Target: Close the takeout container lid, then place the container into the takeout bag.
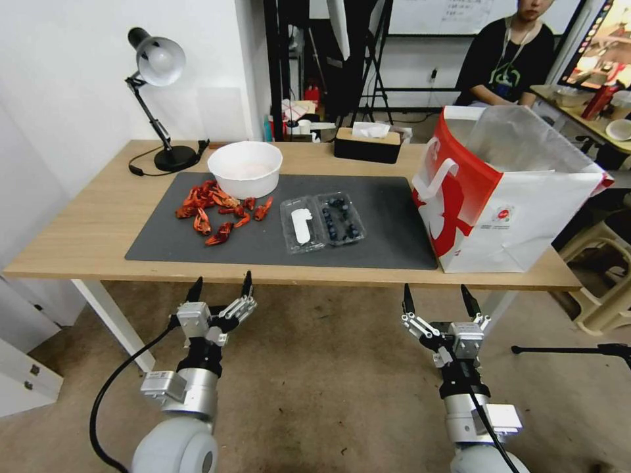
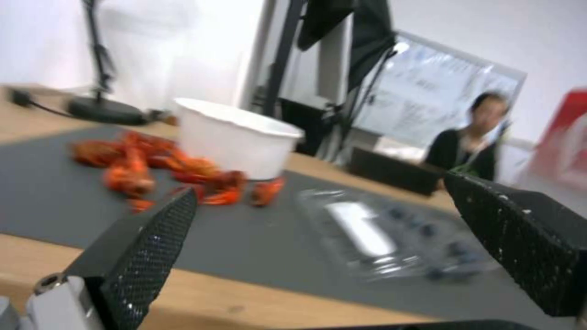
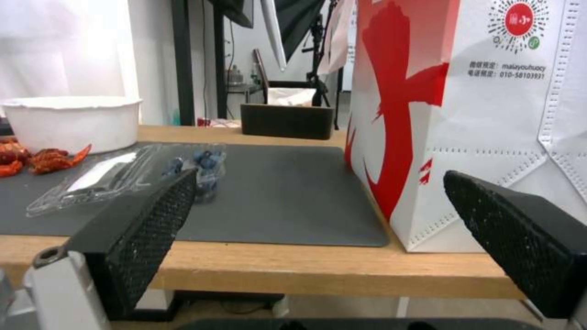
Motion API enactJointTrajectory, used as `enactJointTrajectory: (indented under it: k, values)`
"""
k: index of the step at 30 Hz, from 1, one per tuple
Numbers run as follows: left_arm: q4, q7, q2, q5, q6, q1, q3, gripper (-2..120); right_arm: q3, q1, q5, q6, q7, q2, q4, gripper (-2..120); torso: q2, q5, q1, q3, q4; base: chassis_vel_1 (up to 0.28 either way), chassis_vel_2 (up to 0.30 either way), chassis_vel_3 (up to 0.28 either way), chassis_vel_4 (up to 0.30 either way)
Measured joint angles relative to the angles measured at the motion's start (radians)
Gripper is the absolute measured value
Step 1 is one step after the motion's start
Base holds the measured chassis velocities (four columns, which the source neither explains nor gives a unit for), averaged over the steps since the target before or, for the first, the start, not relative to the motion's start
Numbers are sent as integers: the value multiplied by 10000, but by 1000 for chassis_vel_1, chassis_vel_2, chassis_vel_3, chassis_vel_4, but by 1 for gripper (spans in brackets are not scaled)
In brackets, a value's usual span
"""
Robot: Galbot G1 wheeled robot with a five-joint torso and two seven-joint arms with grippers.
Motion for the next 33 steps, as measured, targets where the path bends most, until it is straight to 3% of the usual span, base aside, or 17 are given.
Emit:
enactJointTrajectory:
  k: [2,5,7,9,10,14,15,18,28,33]
  values:
    - [6,-28,167,-456,-44,-134,241,100,-11,12,3,0,0,-11,-22,100,0,0,0,0,1,0,0,0,0]
    - [40,-288,677,-2150,140,-728,1023,100,-23,18,11,-2,7,-17,-67,100,0,1,0,0,2,0,0,0,0]
    - [39,-451,796,-2737,321,-954,1245,100,0,-13,10,-2,13,-5,-68,100,0,-2,0,1,1,0,0,0,0]
    - [-70,-1061,1046,-4337,831,-1482,1724,100,71,-99,7,3,20,42,-76,100,0,-2,0,1,0,0,0,0,0]
    - [-70,-1061,1046,-4337,831,-1482,1724,100,71,-99,7,3,20,42,-76,100,0,-2,0,1,0,0,0,0,0]
    - [-328,-2373,1224,-7174,1719,-2409,2400,100,195,-158,-44,26,32,164,-123,100,0,1,0,1,1,0,0,0,0]
    - [-328,-2373,1224,-7174,1719,-2409,2400,100,195,-158,-44,26,32,164,-123,100,0,1,0,1,1,0,0,0,0]
    - [-216,-3219,1139,-9047,2042,-3306,2754,100,266,-220,-122,30,39,294,-131,100,0,0,2,1,1,0,0,0,0]
    - [825,-4947,481,-11685,2027,-5482,3055,100,481,-394,-296,31,80,581,-82,100,-1,1,2,2,0,0,0,0,0]
    - [1259,-5341,271,-12098,1926,-5944,3045,100,522,-436,-343,23,96,636,-24,100,-1,1,3,1,1,0,0,0,0]
